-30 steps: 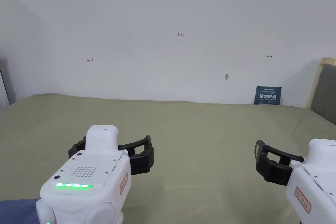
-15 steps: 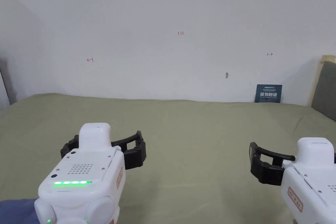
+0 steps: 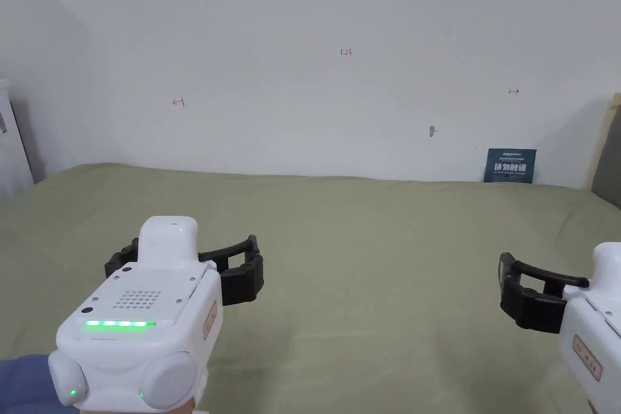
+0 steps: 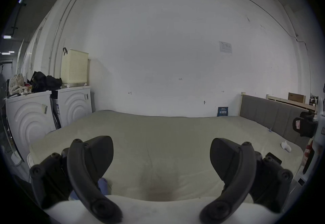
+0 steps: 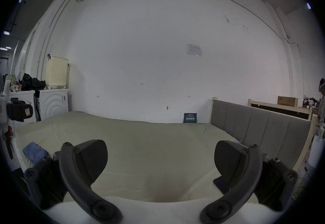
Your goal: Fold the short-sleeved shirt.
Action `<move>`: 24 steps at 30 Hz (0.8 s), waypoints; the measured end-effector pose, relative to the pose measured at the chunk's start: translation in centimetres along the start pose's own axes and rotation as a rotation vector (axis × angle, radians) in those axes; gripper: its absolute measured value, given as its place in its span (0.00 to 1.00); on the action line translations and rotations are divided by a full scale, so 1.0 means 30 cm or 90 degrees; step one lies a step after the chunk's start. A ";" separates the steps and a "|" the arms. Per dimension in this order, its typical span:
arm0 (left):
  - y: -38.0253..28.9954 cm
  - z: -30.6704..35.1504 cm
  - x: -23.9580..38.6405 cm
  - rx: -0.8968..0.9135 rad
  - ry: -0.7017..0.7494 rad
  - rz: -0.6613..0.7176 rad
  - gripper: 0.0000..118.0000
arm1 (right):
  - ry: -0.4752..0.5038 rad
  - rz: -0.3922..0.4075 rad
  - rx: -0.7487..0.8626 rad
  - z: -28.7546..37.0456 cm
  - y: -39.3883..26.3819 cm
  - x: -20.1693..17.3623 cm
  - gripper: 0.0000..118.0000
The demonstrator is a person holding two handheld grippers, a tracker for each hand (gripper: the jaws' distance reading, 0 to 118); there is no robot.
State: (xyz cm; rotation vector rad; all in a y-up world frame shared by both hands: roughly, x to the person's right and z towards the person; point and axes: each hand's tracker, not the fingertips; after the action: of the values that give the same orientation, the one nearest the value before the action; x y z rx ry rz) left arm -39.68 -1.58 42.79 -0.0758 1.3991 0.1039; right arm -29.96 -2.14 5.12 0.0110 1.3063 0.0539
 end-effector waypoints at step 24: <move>0.065 0.000 -0.005 -0.008 -0.002 0.002 0.97 | 0.011 -0.047 -0.018 -0.007 0.061 0.042 1.00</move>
State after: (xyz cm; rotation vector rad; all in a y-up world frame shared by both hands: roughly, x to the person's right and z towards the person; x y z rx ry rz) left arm -39.94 0.34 42.95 -0.0844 1.3958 0.1156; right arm -29.89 -0.26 3.92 -0.0621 1.3227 0.0088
